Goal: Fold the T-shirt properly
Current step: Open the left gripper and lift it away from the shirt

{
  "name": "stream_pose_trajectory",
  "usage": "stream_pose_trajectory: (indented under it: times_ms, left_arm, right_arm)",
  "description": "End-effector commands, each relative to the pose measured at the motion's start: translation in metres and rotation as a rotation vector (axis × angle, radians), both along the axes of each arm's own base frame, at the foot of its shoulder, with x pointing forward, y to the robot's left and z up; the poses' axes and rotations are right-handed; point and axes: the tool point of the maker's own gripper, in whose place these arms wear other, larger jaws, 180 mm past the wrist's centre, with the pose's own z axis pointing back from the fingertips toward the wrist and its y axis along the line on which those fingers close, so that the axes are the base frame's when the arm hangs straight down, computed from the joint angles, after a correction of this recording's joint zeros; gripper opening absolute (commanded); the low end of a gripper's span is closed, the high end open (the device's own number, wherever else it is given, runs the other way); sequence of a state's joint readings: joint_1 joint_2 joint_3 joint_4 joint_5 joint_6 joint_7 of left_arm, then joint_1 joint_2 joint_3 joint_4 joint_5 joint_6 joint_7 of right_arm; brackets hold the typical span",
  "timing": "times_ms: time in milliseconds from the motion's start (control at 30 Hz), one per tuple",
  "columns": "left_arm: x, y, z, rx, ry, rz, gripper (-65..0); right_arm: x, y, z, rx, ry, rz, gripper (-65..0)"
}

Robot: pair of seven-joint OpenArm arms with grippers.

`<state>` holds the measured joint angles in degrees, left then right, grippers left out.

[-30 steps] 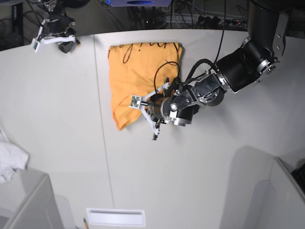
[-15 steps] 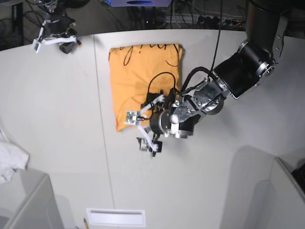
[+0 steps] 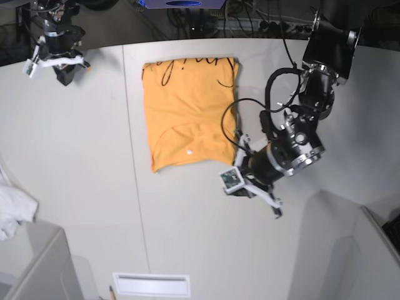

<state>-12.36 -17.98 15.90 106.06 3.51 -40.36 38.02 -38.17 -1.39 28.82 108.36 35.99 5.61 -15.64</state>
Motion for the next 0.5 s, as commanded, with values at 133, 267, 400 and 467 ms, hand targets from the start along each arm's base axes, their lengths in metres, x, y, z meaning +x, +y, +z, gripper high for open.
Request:
stream_pose_trajectory:
  times_ms: [133, 267, 400, 467]
  left_arm:
    - [-0.032, 0.019, 0.020, -0.153, -0.067, 0.017, -65.0]
    - [-0.080, 0.017, 0.011, -0.365, -0.070, -0.063, -65.0]
    - [-0.129, 0.028, 0.004, -0.517, -0.039, -0.059, -65.0]
    - [-0.152, 0.035, -0.005, -0.550, 0.001, -0.036, -65.0]
  right_arm:
    - [-0.004, -0.021, 0.038, -0.119, -0.196, -0.076, -65.0]
    - [-0.015, -0.035, 0.062, -0.212, -0.308, -0.123, -65.0]
    - [-0.039, -0.035, 0.062, -0.244, -0.276, -0.129, -65.0]
    - [-0.056, -0.030, 0.054, -0.285, -0.205, -0.103, -65.0]
